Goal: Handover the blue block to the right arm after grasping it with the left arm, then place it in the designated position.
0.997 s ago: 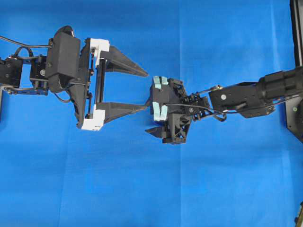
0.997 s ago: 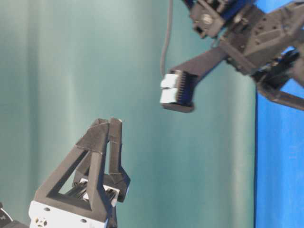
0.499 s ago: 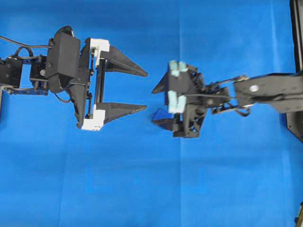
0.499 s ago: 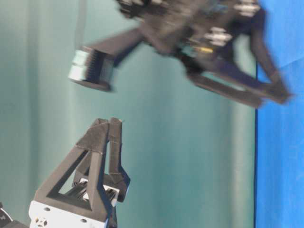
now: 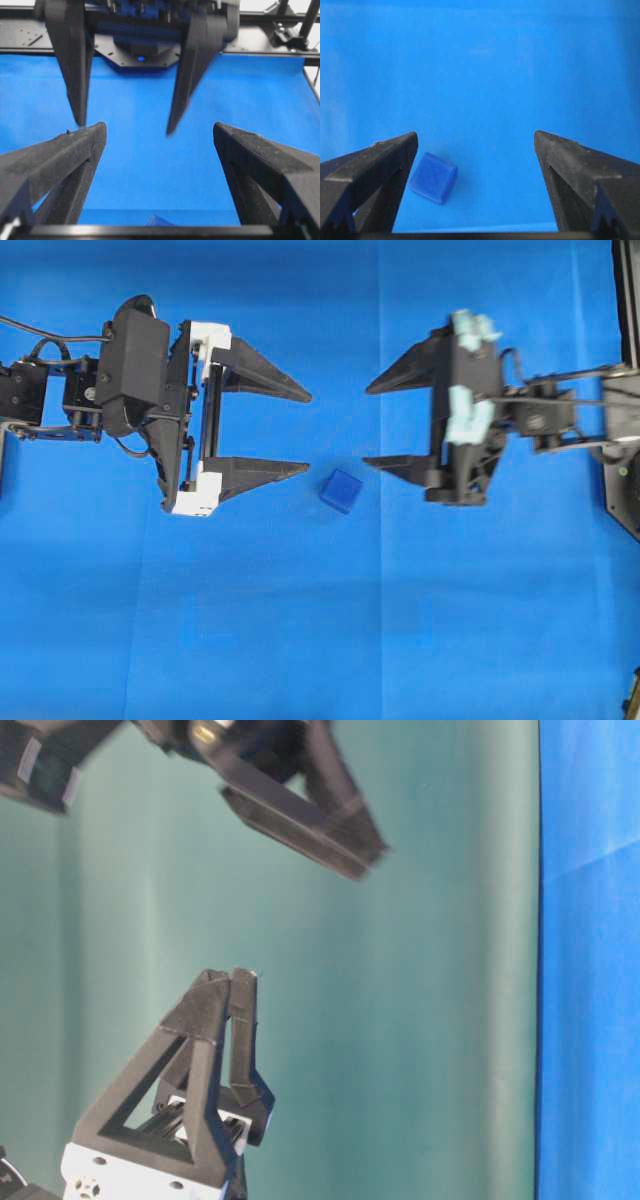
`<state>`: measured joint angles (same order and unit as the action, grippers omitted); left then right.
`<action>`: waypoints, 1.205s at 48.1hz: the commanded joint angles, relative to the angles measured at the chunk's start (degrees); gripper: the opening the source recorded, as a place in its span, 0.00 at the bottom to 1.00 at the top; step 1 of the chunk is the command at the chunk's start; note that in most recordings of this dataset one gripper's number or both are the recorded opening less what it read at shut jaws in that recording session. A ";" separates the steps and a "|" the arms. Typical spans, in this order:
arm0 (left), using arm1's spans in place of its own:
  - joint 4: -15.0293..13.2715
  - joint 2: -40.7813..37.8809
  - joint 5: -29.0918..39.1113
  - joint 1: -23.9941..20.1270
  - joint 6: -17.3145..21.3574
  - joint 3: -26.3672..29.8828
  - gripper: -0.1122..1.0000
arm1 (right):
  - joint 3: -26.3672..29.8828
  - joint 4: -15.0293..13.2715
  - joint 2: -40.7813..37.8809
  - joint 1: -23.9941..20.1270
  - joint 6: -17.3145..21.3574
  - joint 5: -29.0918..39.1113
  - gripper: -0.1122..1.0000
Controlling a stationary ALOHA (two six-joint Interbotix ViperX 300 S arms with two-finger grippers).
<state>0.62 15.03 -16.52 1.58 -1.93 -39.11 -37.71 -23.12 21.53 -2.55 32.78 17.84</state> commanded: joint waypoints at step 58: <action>0.18 1.32 -0.88 0.18 0.09 1.49 0.93 | -13.10 -0.62 13.97 2.99 -0.09 -23.47 0.92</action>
<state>0.70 15.12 -16.61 1.58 -1.93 -39.11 -51.15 -23.64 35.24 0.00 32.78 -4.22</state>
